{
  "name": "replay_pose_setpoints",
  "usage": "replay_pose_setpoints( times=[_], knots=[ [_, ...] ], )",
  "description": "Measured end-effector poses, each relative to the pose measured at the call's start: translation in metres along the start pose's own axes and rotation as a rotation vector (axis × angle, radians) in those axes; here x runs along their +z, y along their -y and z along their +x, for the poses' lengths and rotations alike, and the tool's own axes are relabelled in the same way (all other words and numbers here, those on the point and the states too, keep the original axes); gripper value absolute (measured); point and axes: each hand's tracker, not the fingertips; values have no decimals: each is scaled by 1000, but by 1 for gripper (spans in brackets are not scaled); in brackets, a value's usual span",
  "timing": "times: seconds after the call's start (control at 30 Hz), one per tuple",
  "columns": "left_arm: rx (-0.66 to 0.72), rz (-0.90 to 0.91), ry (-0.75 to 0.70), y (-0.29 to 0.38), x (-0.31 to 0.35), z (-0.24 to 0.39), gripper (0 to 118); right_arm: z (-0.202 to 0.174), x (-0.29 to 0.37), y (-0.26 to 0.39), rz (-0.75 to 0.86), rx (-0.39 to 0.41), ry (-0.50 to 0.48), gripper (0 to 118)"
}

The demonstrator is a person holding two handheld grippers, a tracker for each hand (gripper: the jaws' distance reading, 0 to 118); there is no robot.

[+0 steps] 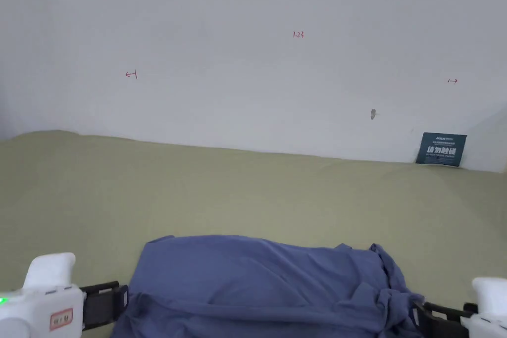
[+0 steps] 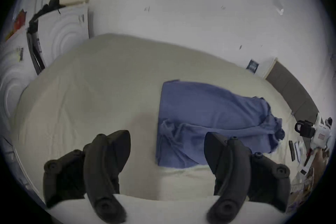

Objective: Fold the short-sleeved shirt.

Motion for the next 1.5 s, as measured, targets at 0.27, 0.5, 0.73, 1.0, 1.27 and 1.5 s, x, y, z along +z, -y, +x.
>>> replay_pose_setpoints(
  times=[0.27,0.5,0.73,1.0,1.27,1.5],
  knots=[
    [-33,-212,10,75,26,21,0,-23,20,75,-241,4,-18,0],
    [-84,-186,-87,68,-10,33,29,-27,16,84,-234,-9,-43,0],
    [-7,-234,-100,27,-77,31,73,-19,11,91,-251,-58,-51,0],
    [17,-309,-153,24,-130,34,48,-11,1,98,-280,-30,-63,0],
    [17,-245,-73,26,-113,20,8,3,-40,44,-168,-58,-54,112],
    [38,-246,-63,26,-115,17,8,9,-122,29,-345,-135,85,96]
  ],
)
